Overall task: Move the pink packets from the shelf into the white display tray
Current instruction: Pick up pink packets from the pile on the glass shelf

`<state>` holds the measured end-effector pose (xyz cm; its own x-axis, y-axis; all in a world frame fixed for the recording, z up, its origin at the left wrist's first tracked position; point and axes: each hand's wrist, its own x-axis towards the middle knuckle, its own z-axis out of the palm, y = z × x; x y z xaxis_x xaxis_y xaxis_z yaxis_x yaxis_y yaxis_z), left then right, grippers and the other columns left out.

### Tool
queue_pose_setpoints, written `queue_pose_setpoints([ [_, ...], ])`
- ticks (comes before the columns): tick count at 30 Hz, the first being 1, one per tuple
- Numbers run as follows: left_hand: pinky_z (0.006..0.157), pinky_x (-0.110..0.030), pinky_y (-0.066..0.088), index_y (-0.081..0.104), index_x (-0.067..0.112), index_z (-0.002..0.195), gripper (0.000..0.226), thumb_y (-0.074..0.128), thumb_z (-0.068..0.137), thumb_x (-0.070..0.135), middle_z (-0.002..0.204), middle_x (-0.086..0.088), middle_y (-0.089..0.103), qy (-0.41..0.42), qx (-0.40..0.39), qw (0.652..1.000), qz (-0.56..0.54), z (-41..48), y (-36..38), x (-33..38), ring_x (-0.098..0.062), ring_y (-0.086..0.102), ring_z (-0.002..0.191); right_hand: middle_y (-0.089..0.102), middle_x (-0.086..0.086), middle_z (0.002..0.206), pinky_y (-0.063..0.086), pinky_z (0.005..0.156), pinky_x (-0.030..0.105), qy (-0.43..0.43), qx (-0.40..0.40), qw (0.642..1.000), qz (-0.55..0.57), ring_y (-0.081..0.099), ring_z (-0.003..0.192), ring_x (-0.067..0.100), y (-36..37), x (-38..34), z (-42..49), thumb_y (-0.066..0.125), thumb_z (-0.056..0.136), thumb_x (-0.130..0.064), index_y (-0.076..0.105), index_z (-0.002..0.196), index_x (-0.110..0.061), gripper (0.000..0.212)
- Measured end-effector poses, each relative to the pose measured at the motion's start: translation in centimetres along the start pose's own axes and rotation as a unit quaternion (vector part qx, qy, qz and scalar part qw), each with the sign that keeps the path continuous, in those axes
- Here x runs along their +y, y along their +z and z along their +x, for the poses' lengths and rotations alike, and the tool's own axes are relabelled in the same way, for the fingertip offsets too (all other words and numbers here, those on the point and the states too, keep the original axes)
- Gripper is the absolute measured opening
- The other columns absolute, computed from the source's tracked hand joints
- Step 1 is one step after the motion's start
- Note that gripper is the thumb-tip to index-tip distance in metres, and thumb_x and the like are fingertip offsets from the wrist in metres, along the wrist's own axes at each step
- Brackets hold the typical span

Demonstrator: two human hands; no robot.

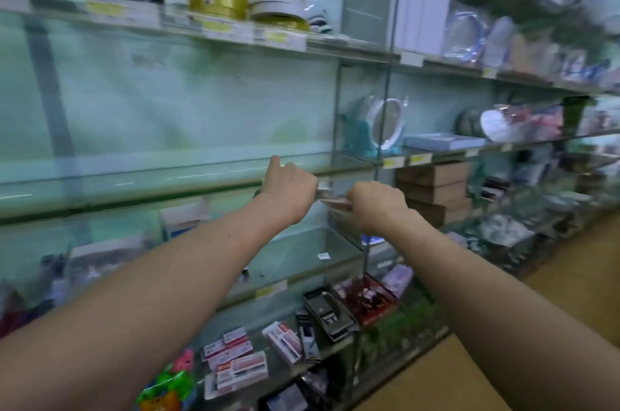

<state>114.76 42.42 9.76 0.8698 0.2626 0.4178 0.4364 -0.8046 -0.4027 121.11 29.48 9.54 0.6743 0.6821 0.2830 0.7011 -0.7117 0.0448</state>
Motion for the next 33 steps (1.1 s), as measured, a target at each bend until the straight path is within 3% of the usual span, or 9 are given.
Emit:
queue_pose_setpoints([
  [3,0.092,-0.036,0.029,0.058,0.025,0.095,0.019,0.047,0.090,0.010,0.106,-0.002,0.065,0.034,-0.006,0.999,-0.002,0.4,-0.5,3.9,-0.024,0.056,0.105,0.061,0.010,0.118,0.043,0.080,0.033,0.037,-0.021,0.999,-0.001,0.059,0.108,0.030,1.2,3.7,-1.9,0.055,0.092,-0.021,0.058,0.115,-0.012,0.025],
  [6,0.090,-0.035,0.030,0.061,0.023,0.099,0.018,0.047,0.092,0.014,0.110,-0.002,0.066,0.068,0.003,0.998,-0.015,1.0,-1.0,7.4,-0.024,0.057,0.107,0.056,0.006,0.094,0.038,0.069,0.031,0.080,-0.037,0.996,-0.005,0.055,0.087,0.028,2.2,7.2,-3.5,0.055,0.093,-0.026,0.060,0.107,-0.012,0.020],
  [9,0.094,-0.036,0.029,0.063,0.022,0.101,0.018,0.048,0.093,0.016,0.113,-0.005,0.066,0.100,0.005,0.994,-0.041,2.0,-1.4,10.7,-0.024,0.055,0.112,0.054,0.008,0.087,0.038,0.068,0.030,0.118,-0.046,0.992,-0.017,0.060,0.088,0.028,2.5,10.2,-5.0,0.057,0.092,-0.032,0.061,0.104,-0.013,0.022],
  [15,0.096,-0.042,0.029,0.063,0.021,0.101,0.019,0.048,0.093,0.013,0.110,-0.005,0.065,0.167,0.015,0.983,-0.070,4.4,-2.0,16.9,-0.027,0.053,0.110,0.043,0.002,0.070,0.040,0.068,0.035,0.181,-0.089,0.979,-0.035,0.048,0.077,0.027,1.8,15.3,-6.9,0.050,0.094,-0.017,0.051,0.090,-0.011,0.007],
  [22,0.094,-0.041,0.028,0.059,0.021,0.099,0.018,0.045,0.093,0.012,0.110,-0.005,0.063,0.211,0.027,0.971,-0.105,9.5,-1.7,22.5,-0.026,0.050,0.109,0.053,0.005,0.089,0.041,0.067,0.033,0.231,-0.101,0.966,-0.055,0.050,0.079,0.025,1.9,20.5,-5.7,0.052,0.093,-0.016,0.059,0.104,-0.011,0.014],
  [30,0.093,-0.042,0.029,0.063,0.023,0.099,0.020,0.047,0.093,0.012,0.107,-0.003,0.064,0.234,0.036,0.965,-0.116,17.9,-0.2,26.9,-0.025,0.052,0.106,0.059,0.007,0.098,0.050,0.077,0.037,0.270,-0.081,0.957,-0.064,0.052,0.082,0.024,2.6,26.2,-1.1,0.048,0.092,-0.011,0.061,0.110,-0.011,0.022],
  [33,0.092,-0.042,0.029,0.065,0.022,0.097,0.020,0.048,0.093,0.011,0.102,-0.002,0.065,0.244,0.039,0.961,-0.124,21.0,0.5,28.9,-0.024,0.053,0.103,0.054,0.005,0.092,0.048,0.075,0.035,0.286,-0.074,0.952,-0.076,0.051,0.081,0.023,3.1,28.7,0.6,0.050,0.092,-0.010,0.059,0.107,-0.011,0.018],
])
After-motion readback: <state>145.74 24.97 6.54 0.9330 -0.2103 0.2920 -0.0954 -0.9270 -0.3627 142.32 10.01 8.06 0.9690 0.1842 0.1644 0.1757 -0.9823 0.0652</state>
